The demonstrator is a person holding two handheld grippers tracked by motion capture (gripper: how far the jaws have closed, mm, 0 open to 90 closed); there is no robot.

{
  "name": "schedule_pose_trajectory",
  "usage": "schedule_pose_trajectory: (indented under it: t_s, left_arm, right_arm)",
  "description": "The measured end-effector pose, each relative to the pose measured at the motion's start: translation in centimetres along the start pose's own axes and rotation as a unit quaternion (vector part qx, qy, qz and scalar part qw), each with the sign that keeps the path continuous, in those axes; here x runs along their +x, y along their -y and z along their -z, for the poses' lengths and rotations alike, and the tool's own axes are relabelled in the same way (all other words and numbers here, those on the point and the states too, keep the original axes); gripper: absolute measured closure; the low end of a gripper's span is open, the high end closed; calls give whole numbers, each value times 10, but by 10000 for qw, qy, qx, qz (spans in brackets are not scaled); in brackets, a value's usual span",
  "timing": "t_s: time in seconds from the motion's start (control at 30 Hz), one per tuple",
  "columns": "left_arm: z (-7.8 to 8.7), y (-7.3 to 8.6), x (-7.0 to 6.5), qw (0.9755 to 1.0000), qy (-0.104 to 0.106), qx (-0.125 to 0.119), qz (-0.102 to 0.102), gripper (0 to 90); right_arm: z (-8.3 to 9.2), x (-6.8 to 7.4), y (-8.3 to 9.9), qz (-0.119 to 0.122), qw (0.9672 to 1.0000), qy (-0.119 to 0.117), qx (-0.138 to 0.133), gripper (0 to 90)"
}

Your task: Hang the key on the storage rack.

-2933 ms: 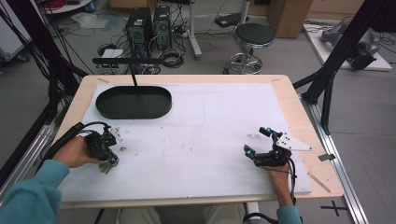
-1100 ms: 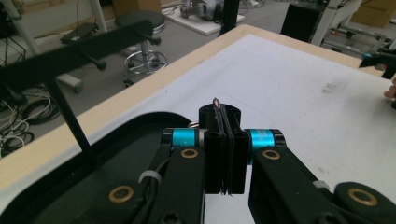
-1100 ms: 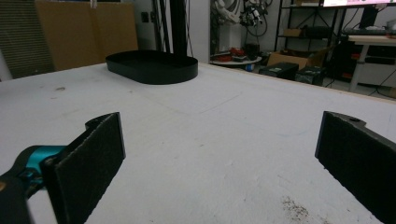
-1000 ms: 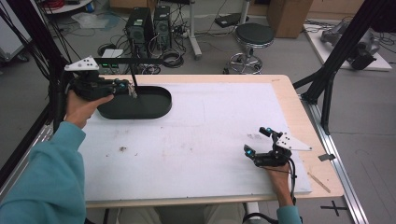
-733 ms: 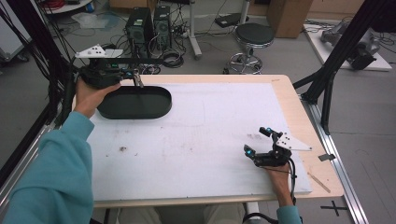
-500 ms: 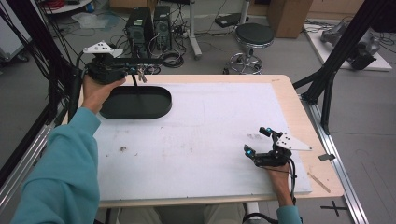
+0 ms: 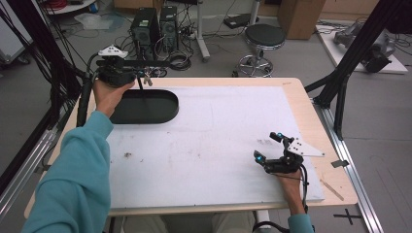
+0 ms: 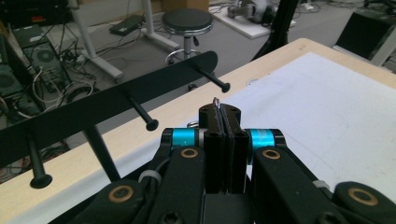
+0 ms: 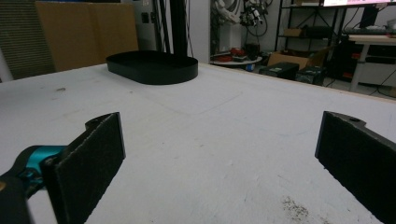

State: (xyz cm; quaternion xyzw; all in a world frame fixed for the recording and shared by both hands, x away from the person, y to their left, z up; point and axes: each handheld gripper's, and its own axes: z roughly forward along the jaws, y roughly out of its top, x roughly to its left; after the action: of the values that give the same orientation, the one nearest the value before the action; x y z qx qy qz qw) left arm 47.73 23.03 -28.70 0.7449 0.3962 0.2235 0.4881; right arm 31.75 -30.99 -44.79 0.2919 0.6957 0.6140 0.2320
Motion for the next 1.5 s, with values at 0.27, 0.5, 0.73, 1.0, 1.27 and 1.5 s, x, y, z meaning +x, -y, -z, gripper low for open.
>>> schedule_pose_trajectory:
  t_s: [0.27, 0.5, 0.73, 1.0, 1.27, 1.5]
  left_arm:
    - [-2, 3, 7, 9997, -175, 77, 143, 882]
    - [-5, 4, 10, 9993, -273, 124, 210, 882]
    - [-10, 6, 11, 9990, -329, 175, 235, 882]
    - [-13, 7, 12, 9987, -415, 180, 227, 882]
    - [-14, 8, 15, 9985, -449, 126, 277, 882]
    - [-14, 9, 19, 9982, -500, 112, 323, 882]
  right_arm:
    - [0, 0, 0, -5, 10000, -2, 1, 7]
    - [0, 0, 0, -3, 10000, -3, 0, 7]
    - [0, 0, 0, -1, 10000, -2, 1, 7]
    - [0, 0, 0, -10, 10000, -4, 0, 7]
    - [0, 0, 0, 0, 10000, -3, 2, 7]
    - [0, 0, 0, -7, 10000, -8, 3, 7]
